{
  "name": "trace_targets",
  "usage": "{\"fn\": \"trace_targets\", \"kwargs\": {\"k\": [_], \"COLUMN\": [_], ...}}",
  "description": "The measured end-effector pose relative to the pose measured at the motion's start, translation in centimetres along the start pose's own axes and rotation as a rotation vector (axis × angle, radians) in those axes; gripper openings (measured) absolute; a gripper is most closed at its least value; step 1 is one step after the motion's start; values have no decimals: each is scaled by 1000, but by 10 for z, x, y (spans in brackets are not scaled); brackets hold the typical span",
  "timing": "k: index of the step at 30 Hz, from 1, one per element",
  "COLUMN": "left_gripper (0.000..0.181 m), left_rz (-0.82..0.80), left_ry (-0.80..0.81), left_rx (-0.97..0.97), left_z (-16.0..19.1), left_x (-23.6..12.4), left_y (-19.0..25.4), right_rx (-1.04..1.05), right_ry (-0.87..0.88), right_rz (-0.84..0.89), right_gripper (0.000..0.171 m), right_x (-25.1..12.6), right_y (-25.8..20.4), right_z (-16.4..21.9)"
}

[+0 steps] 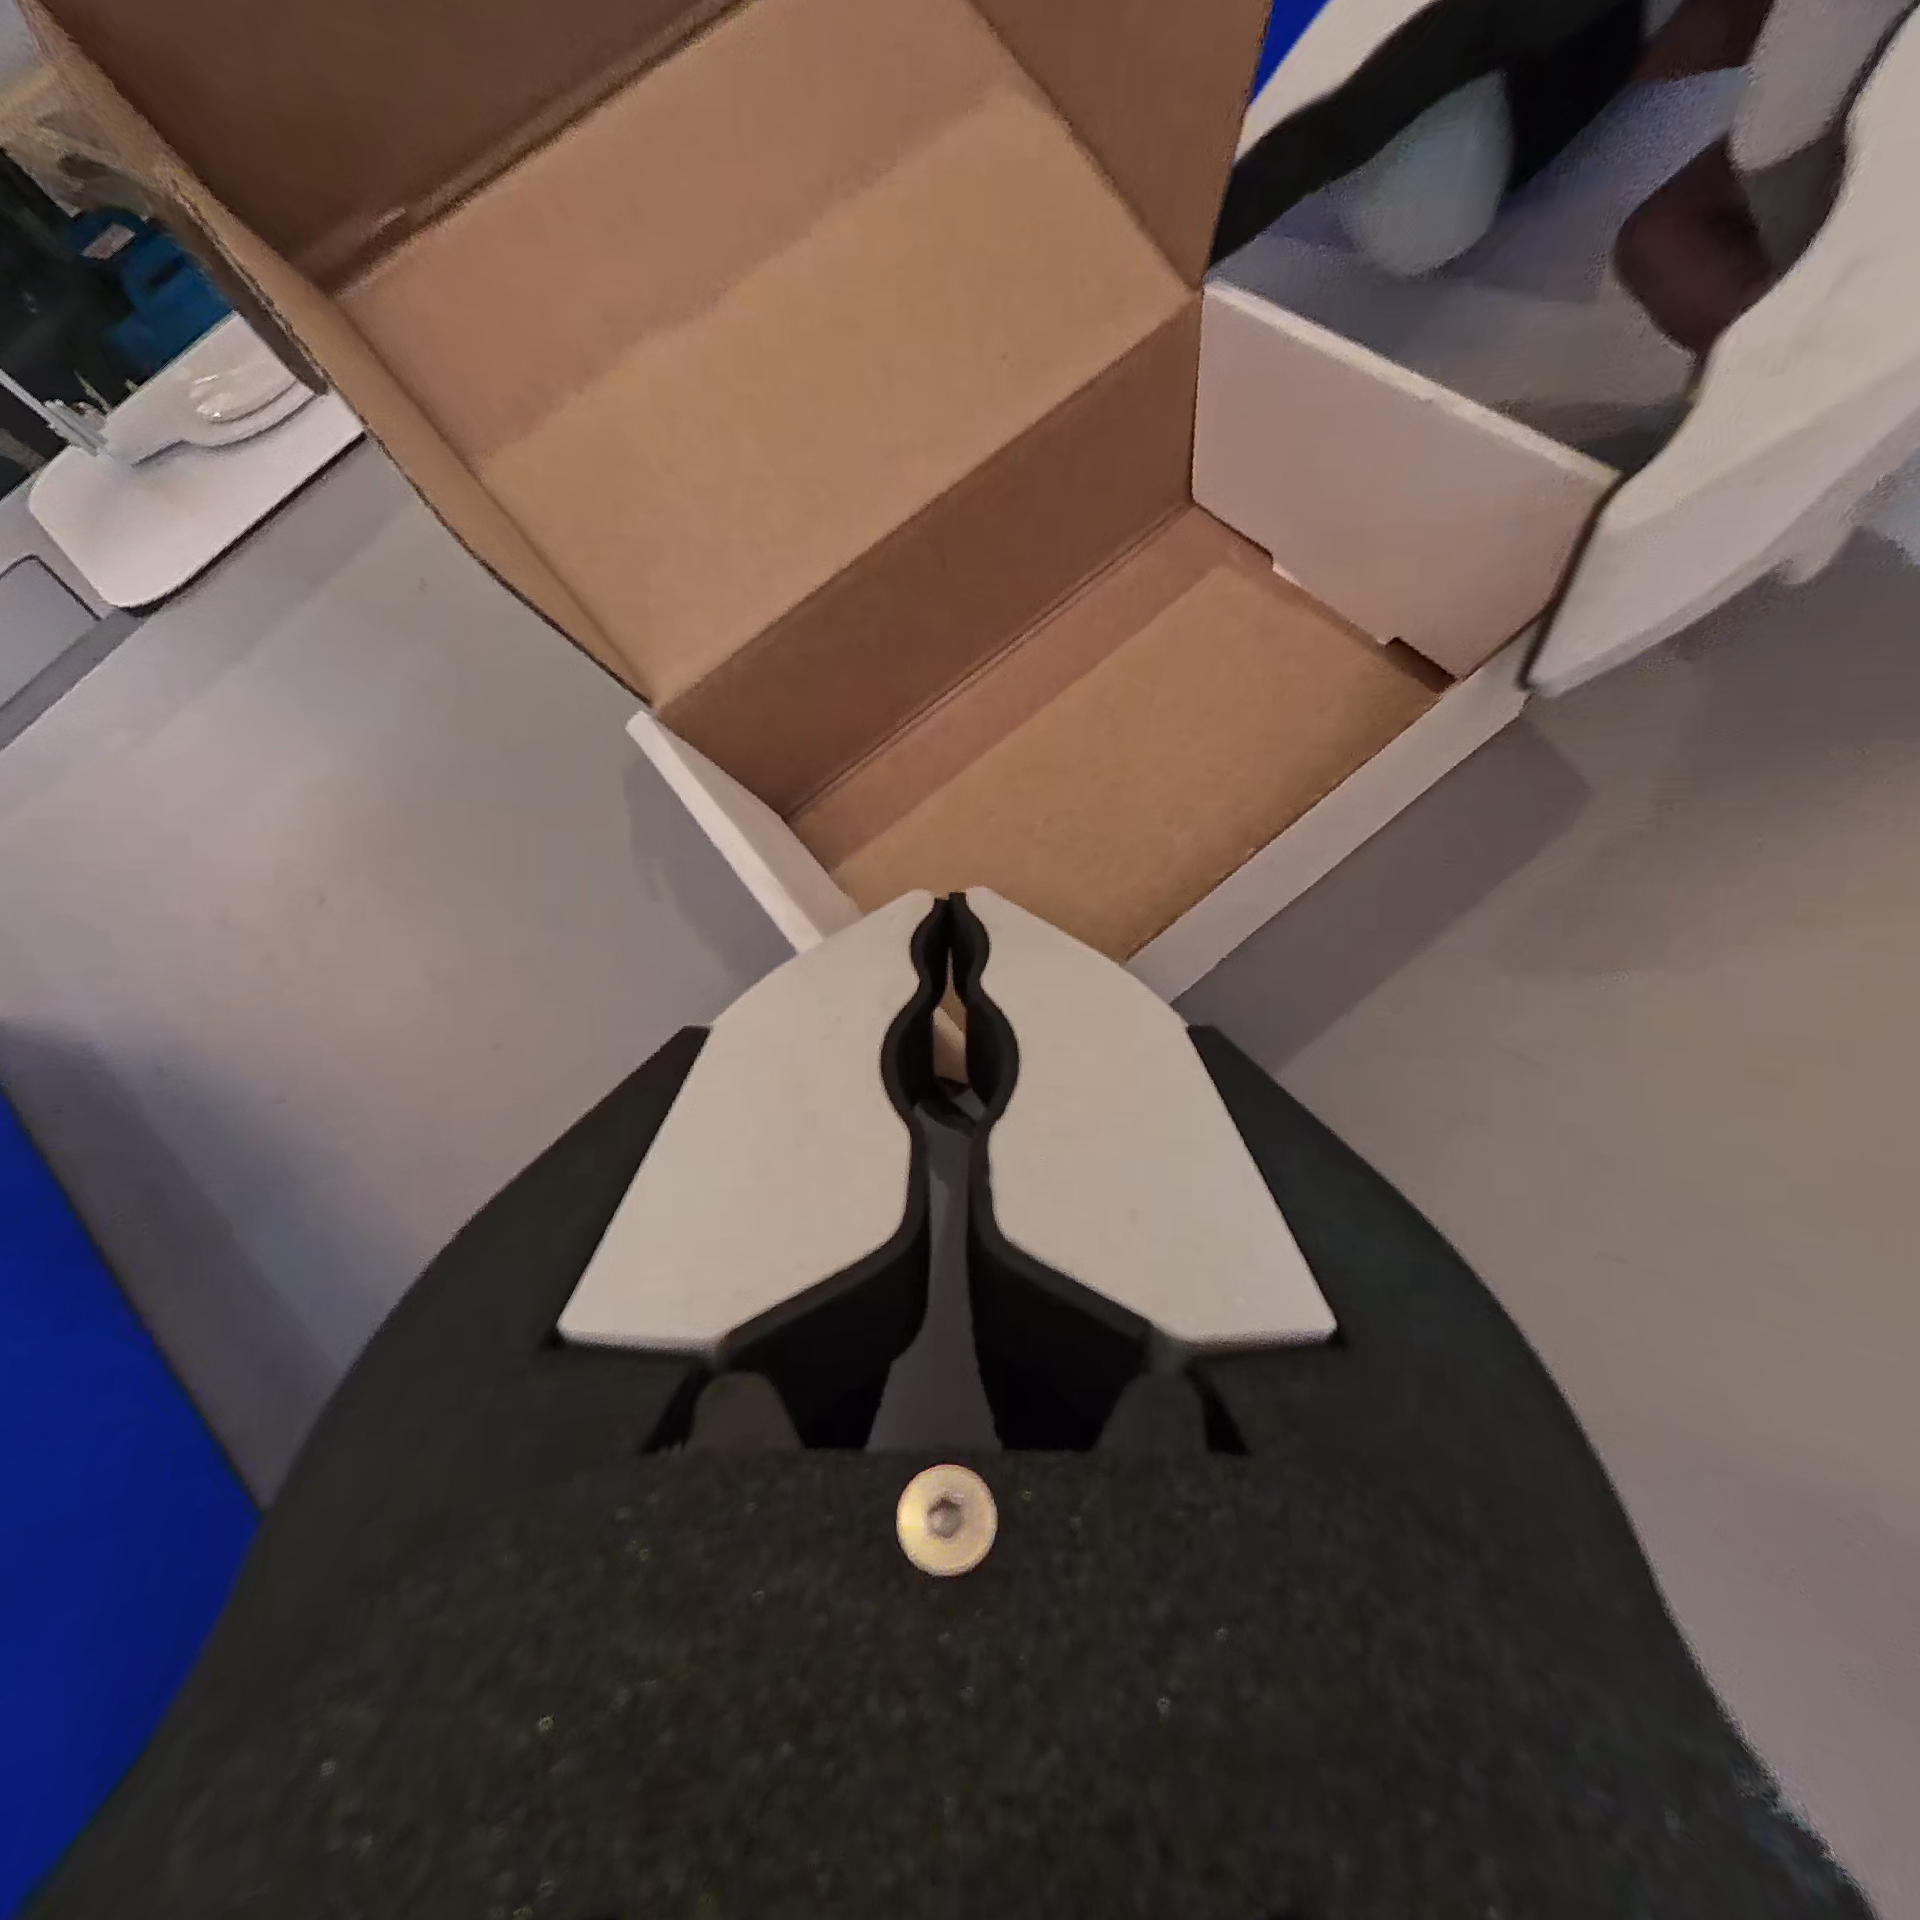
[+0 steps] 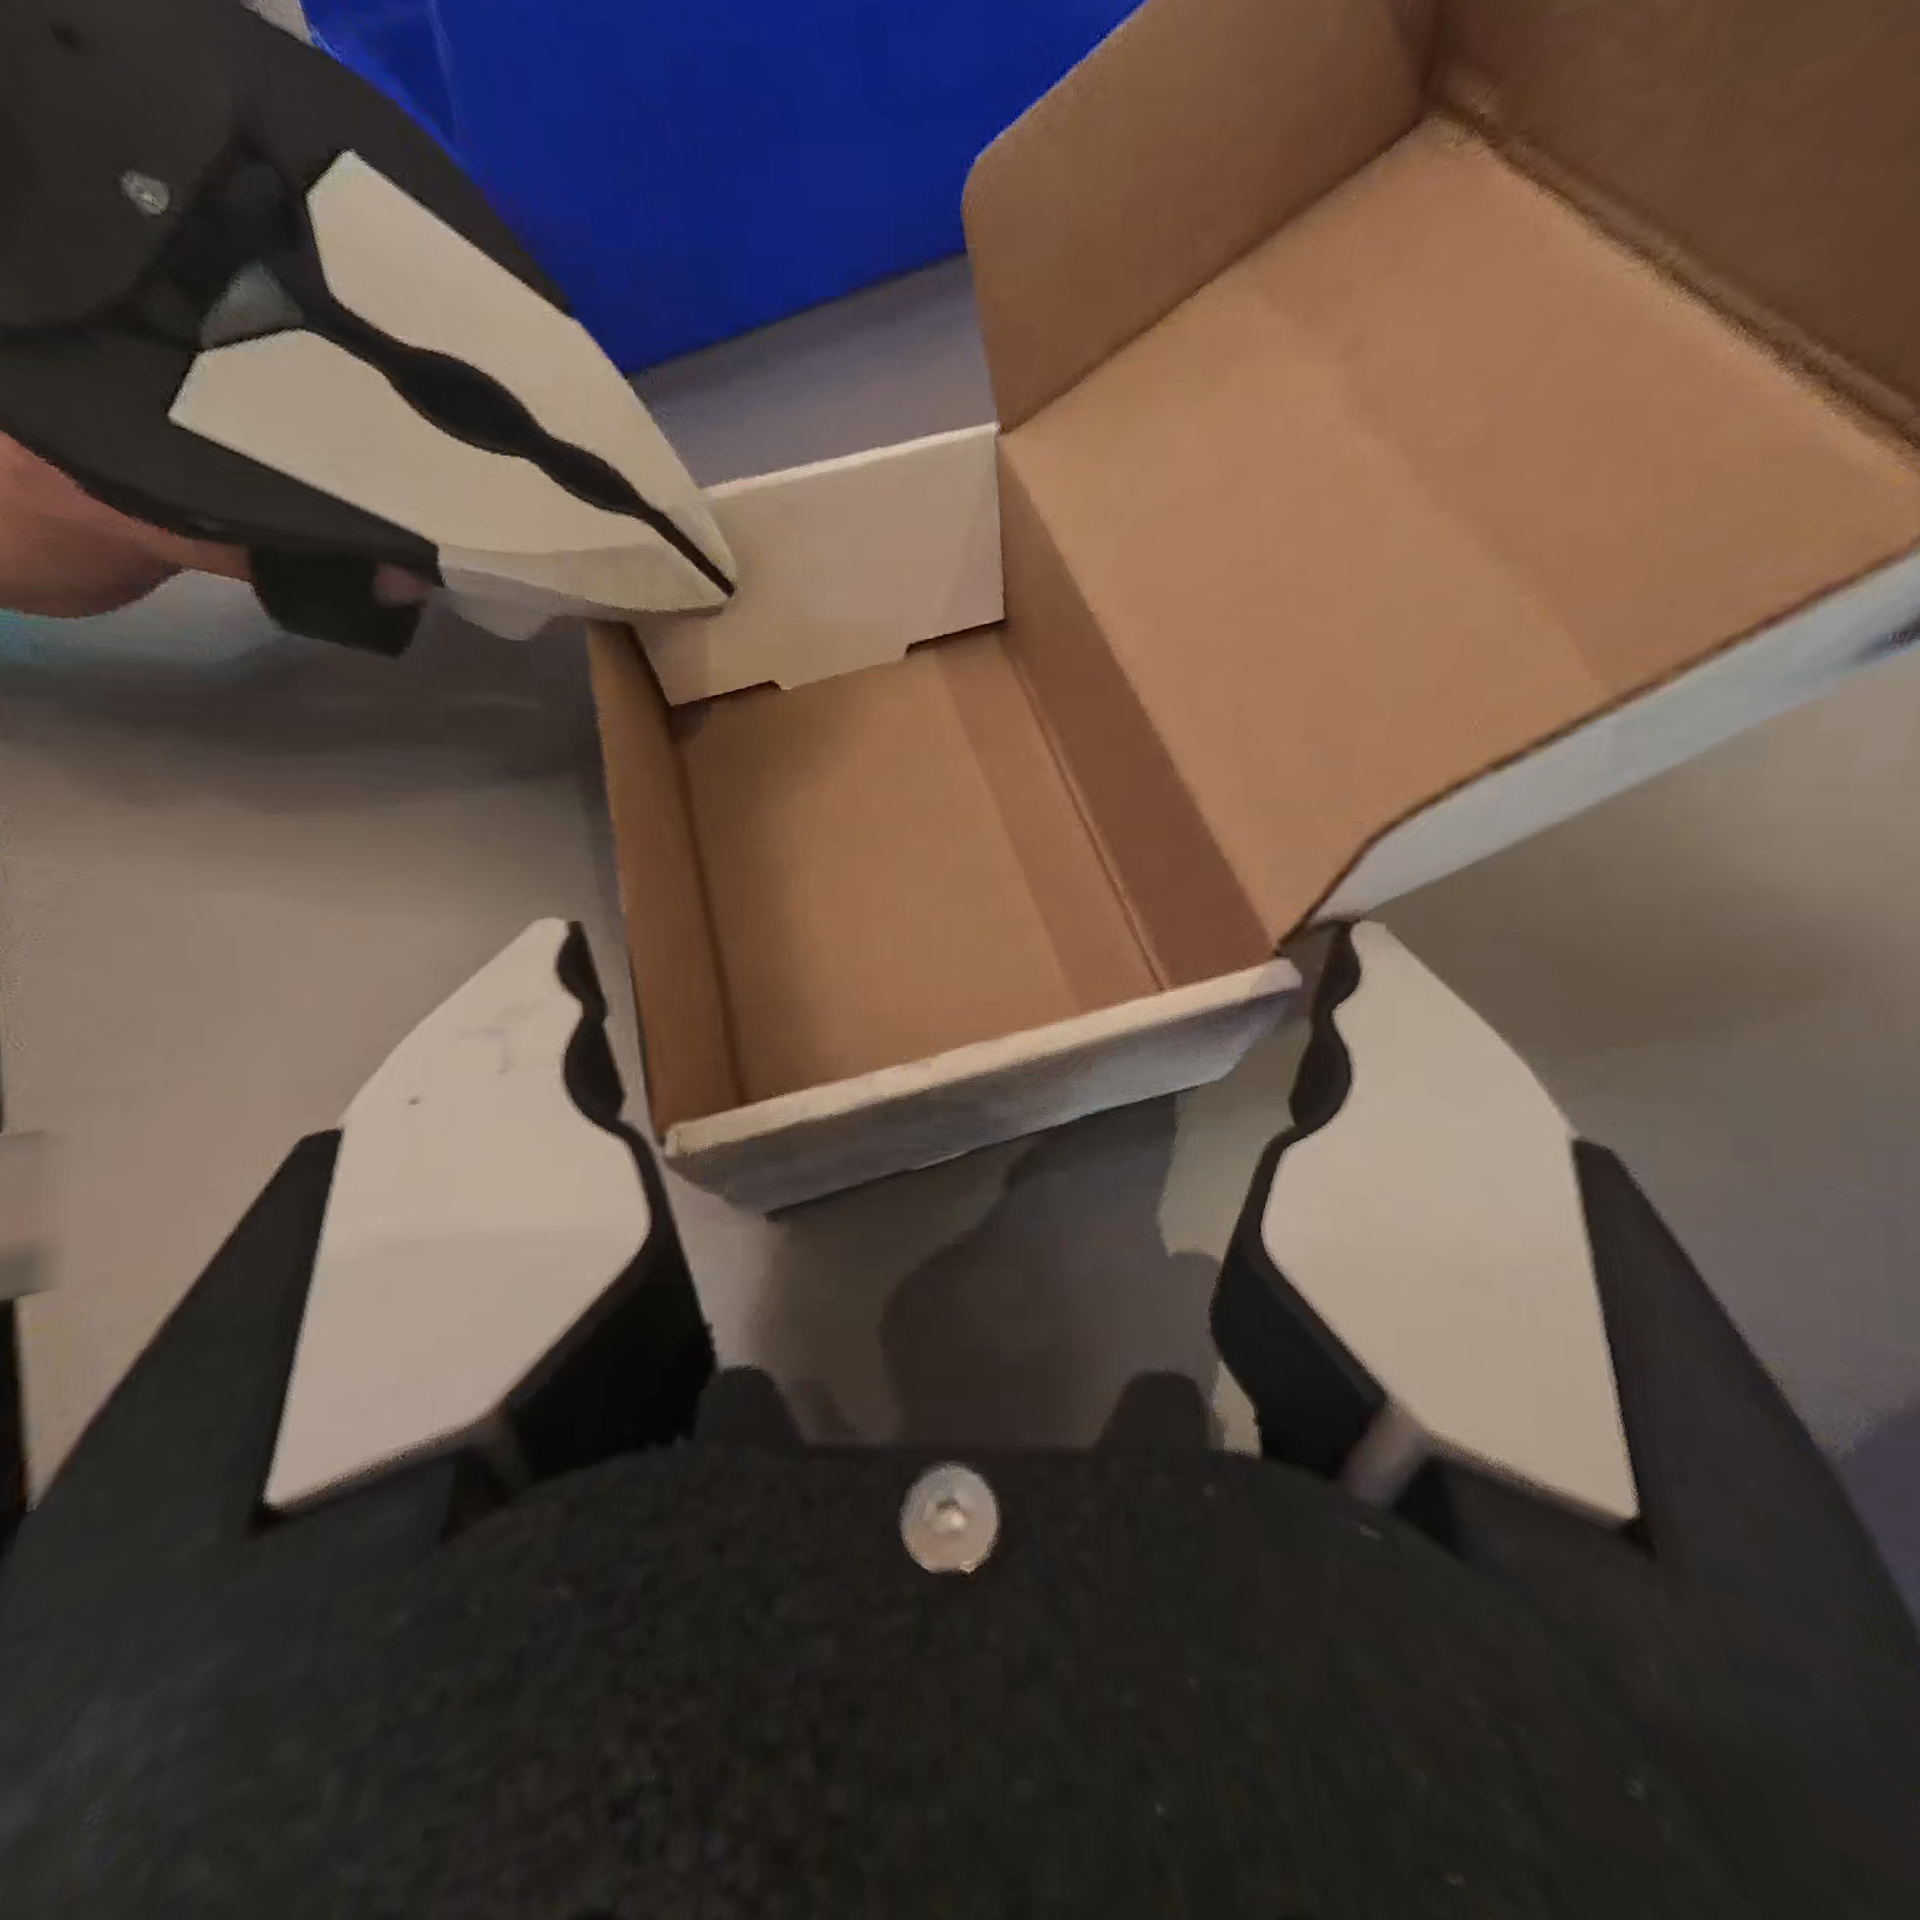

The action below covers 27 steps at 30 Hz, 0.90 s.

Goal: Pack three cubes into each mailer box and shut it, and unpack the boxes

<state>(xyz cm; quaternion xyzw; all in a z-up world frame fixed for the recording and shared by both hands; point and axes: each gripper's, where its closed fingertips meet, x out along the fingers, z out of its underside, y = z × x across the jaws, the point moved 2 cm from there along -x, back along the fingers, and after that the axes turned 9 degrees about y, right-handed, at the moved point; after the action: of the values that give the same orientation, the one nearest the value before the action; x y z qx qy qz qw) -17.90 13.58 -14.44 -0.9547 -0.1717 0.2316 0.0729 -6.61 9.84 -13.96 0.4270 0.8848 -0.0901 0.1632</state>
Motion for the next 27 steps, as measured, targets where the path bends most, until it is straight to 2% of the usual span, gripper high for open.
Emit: {"fn": "trace_targets", "kwargs": {"k": [3,7,9,12,14,17,18,21,22,24,27], "left_gripper": [0,0,23,33,67,84,83,64,56,53,51], "left_rz": [13,7,31,94,120,94,69,34,34,4,107], "left_ry": [9,64,121,230,259,171,126,-22,-101,-272,-434], "left_rx": [-15,-17,-26,-89,-134,-179,-183,-128,-82,25,64], "left_z": [1,-2,-13,-35,-45,-33,-24,5,18,44,71], "left_x": [-1,-6,-15,-46,-72,-115,-130,-160,-164,-161,-140], "left_y": [-2,-4,1,10,4,-34,-54,-119,-139,-179,-200], "right_rx": [-85,-64,-56,-64,-60,-55,-55,-54,-53,-55,-55], "right_ry": [-69,-67,-67,-76,-81,-83,-85,-89,-87,-88,-88], "right_rz": [26,42,56,76,88,100,102,104,104,103,106], "right_gripper": [119,118,118,118,118,118,118,118,118,118,118], "right_x": [6,7,7,7,7,7,7,7,7,7,7], "right_y": [2,1,1,0,0,0,0,0,0,0,0], "right_z": [7,6,6,6,7,7,7,7,7,7,7]}}
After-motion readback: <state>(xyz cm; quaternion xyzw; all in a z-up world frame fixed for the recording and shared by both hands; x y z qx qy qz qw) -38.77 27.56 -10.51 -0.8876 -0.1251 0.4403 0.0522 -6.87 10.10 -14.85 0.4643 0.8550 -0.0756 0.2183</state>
